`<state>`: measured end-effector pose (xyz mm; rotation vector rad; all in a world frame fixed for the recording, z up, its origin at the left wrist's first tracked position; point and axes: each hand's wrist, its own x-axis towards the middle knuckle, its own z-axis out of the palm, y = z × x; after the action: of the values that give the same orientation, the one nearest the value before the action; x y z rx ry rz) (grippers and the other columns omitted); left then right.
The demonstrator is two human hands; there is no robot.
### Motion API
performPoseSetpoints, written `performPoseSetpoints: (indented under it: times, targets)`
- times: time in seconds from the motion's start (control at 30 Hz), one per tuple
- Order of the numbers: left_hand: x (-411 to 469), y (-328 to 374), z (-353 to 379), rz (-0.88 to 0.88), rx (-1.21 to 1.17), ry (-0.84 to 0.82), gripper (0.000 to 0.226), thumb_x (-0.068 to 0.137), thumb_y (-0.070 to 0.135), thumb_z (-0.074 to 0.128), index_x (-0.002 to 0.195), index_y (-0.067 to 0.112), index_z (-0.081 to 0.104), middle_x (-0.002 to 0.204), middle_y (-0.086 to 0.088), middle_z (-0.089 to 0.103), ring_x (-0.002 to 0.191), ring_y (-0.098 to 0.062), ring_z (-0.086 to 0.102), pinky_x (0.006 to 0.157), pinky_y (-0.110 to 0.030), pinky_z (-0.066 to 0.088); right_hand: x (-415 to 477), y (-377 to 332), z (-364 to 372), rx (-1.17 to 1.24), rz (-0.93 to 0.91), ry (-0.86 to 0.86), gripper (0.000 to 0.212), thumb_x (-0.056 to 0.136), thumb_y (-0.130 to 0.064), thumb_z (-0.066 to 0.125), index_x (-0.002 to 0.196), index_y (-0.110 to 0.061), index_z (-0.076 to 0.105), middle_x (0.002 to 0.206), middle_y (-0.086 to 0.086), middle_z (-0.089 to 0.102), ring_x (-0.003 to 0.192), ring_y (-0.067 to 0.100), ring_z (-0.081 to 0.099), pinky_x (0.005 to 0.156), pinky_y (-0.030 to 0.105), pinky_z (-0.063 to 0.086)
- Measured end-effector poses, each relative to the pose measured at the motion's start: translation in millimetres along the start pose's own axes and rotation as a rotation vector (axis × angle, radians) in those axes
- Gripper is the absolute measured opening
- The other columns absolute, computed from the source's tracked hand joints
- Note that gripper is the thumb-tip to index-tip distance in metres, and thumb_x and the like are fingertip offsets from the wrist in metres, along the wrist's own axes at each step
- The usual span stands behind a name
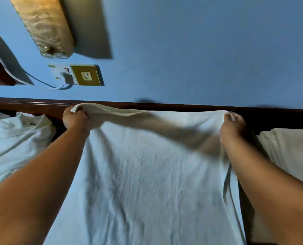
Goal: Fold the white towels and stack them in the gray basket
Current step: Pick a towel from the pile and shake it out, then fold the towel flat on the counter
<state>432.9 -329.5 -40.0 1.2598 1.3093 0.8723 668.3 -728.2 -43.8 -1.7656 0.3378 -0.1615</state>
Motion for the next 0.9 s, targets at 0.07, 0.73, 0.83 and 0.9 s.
performPoseSetpoints:
  times: [0.07, 0.73, 0.83, 0.9]
  targets:
    - [8.6, -18.5, 17.8, 0.019, 0.187, -0.081, 0.048, 0.098, 0.032, 0.06, 0.143, 0.026, 0.045, 0.138, -0.007, 0.054, 0.117, -0.03, 0.06, 0.095, -0.039, 0.052, 11.1, 20.3, 24.0, -0.316, -0.104, -0.199, 0.057, 0.095, -0.019, 0.064, 0.148, -0.019, 0.042, 0.154, 0.013, 0.035, 0.136, 0.026, 0.044, 0.108, 0.029, 0.037]
    - [-262.8, -265.6, -29.9, 0.541, 1.165, -1.27, 0.05, 0.102, 0.041, 0.049, 0.15, 0.039, 0.035, 0.169, 0.004, 0.001, 0.156, -0.018, 0.003, 0.123, -0.043, 0.022, -147.8, 255.6, -215.4, -1.113, 0.326, -0.398, 0.076, 0.092, -0.037, 0.066, 0.155, -0.018, 0.027, 0.156, 0.012, 0.019, 0.139, 0.038, 0.028, 0.111, 0.044, 0.035]
    - [-293.0, -266.4, -40.2, 0.487, 1.199, -1.269, 0.045, 0.102, 0.042, 0.049, 0.146, 0.04, 0.04, 0.168, 0.007, 0.007, 0.155, -0.015, 0.01, 0.122, -0.042, 0.021, -147.3, 264.7, -238.5, -1.125, 0.272, -0.427, 0.056, 0.09, -0.037, 0.066, 0.139, -0.016, 0.047, 0.144, 0.012, 0.034, 0.129, 0.035, 0.039, 0.106, 0.04, 0.039]
    - [-307.2, -265.2, -42.8, 0.464, 1.198, -1.254, 0.042, 0.102, 0.04, 0.051, 0.143, 0.04, 0.044, 0.167, 0.008, 0.01, 0.154, -0.016, 0.015, 0.121, -0.043, 0.023, -144.4, 269.2, -244.2, -1.058, 0.292, -0.422, 0.049, 0.09, -0.035, 0.067, 0.132, -0.013, 0.052, 0.139, 0.015, 0.041, 0.124, 0.036, 0.044, 0.103, 0.04, 0.04]
